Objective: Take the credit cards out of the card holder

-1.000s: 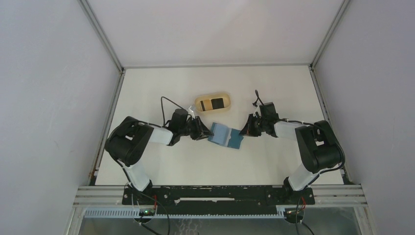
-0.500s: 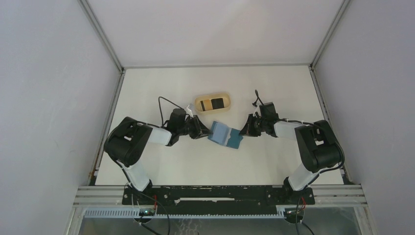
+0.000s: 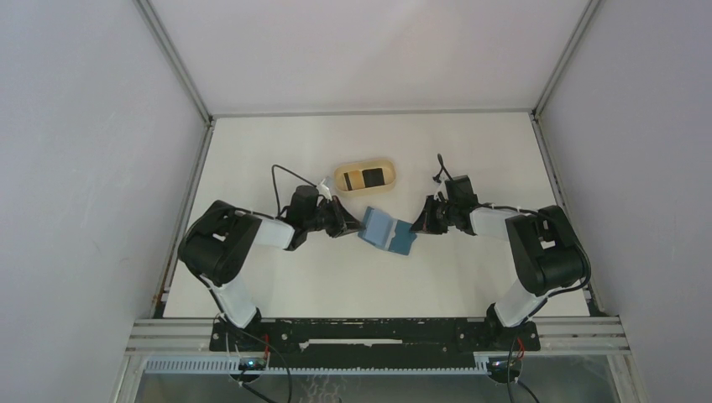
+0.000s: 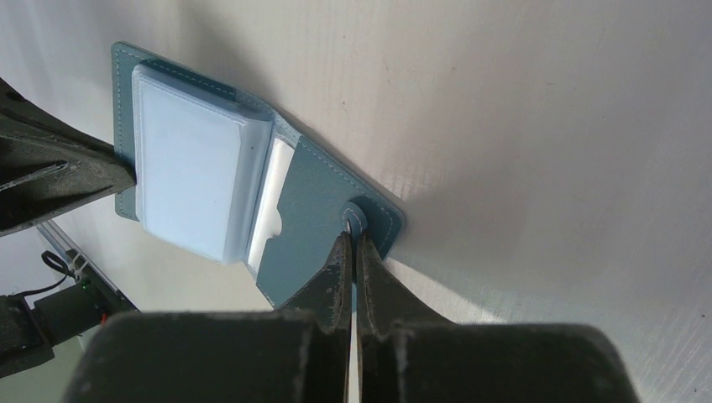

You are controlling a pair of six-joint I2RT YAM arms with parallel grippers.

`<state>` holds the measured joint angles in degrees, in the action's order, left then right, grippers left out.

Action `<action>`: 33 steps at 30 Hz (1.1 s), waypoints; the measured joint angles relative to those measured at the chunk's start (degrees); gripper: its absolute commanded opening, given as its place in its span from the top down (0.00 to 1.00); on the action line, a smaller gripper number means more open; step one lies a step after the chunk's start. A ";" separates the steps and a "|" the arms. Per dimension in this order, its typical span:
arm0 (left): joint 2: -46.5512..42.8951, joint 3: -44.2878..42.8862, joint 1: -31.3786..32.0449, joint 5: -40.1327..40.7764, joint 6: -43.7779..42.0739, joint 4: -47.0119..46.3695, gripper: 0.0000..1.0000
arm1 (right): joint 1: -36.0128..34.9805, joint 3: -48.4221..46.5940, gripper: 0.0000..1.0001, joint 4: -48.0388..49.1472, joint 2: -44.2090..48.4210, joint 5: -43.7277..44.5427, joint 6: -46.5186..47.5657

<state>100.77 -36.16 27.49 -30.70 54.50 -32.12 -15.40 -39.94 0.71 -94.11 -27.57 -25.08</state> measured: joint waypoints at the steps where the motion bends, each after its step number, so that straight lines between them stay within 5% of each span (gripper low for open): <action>1: -0.02 0.00 0.00 0.00 0.00 0.02 1.00 | -0.07 0.00 0.94 -0.02 0.00 0.07 0.02; 7: -2.16 0.00 0.02 0.39 -1.09 2.71 1.00 | -1.33 0.00 0.64 -0.61 1.33 1.79 0.22; 16: -9.11 -0.79 0.00 2.38 -4.59 11.17 1.00 | -1.97 0.00 0.50 -1.53 5.51 3.93 0.59; 21: -14.03 -4.57 0.02 4.92 -9.09 20.37 1.00 | -1.97 0.00 0.29 -1.88 7.82 4.76 0.76; 33: -20.57 -14.16 0.20 12.96 -19.21 39.06 1.00 | -1.95 0.00 0.23 -3.89 9.70 6.73 1.14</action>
<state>80.20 -50.33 27.68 -17.74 35.29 6.94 -17.34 -39.94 -3.18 -84.40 -20.84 -23.94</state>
